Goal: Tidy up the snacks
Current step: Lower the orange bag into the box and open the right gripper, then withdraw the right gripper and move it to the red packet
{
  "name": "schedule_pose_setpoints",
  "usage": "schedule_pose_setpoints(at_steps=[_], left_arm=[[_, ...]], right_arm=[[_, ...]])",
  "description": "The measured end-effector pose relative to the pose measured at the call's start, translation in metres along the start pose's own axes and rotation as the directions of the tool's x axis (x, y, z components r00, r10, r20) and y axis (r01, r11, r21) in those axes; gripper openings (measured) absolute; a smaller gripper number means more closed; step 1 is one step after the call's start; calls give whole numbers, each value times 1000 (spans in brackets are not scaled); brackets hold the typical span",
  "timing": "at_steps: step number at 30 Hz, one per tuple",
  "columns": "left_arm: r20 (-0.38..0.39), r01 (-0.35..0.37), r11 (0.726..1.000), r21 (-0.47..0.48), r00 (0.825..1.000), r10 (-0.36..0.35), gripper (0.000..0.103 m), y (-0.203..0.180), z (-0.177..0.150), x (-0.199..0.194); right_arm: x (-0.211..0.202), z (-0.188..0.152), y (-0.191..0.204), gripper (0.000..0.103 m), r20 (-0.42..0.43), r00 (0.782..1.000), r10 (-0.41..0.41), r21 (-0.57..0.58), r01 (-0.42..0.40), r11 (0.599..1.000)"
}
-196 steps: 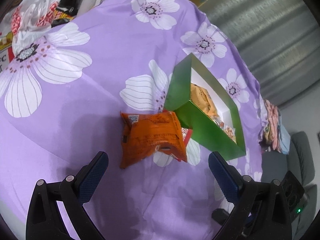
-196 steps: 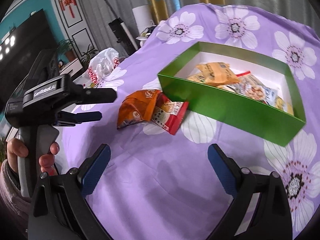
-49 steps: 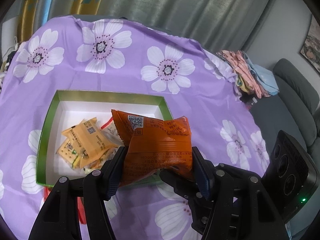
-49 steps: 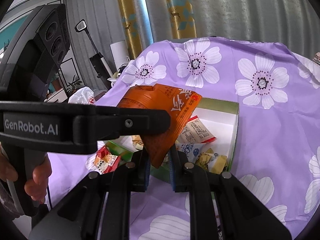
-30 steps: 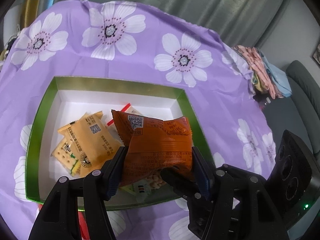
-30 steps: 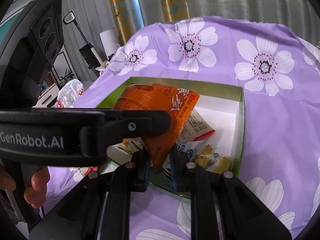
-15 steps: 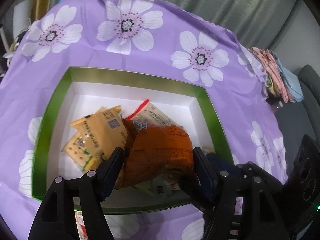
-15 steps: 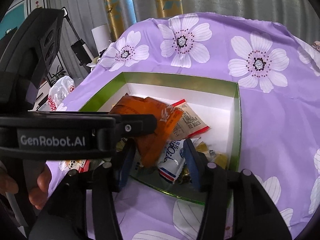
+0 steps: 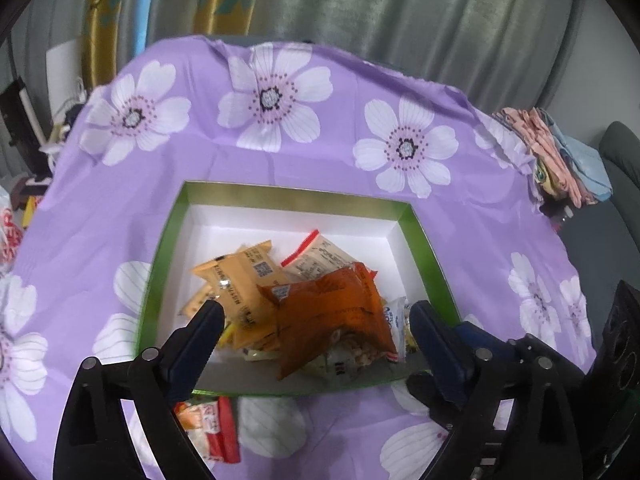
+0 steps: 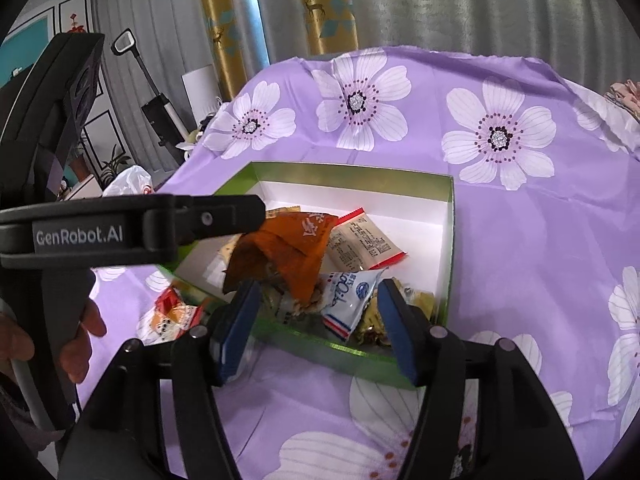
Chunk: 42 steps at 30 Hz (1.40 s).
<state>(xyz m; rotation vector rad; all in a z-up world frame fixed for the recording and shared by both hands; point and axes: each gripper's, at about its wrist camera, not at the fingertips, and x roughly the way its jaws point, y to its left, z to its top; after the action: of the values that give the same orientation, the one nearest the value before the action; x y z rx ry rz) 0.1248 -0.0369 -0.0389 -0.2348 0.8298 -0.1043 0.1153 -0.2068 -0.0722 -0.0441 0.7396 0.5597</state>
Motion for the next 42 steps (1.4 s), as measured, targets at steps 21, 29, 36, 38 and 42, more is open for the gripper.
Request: schedule_pose_setpoints(at_steps=[21, 29, 36, 38, 42], left_arm=[[-88, -45, 978, -205, 996, 27, 98, 96, -92, -58], [-97, -7, 965, -263, 995, -20, 98, 126, -124, -49], [-81, 15, 976, -217, 996, -33, 98, 128, -124, -36], [-88, 22, 978, -207, 995, -41, 98, 129, -122, -30], [-86, 42, 978, -204, 994, -61, 98, 131, -117, -20]], right_arm=[[-32, -50, 27, 80, -58, 994, 88, 85, -82, 993], [-9, -69, 50, 80, -142, 980, 142, 82, -131, 988], [24, -68, 83, 79, -196, 966, 169, 7, -171, 985], [33, -66, 88, 78, -204, 964, 168, -11, -174, 985], [49, -62, 97, 76, -224, 960, 170, -31, -182, 983]])
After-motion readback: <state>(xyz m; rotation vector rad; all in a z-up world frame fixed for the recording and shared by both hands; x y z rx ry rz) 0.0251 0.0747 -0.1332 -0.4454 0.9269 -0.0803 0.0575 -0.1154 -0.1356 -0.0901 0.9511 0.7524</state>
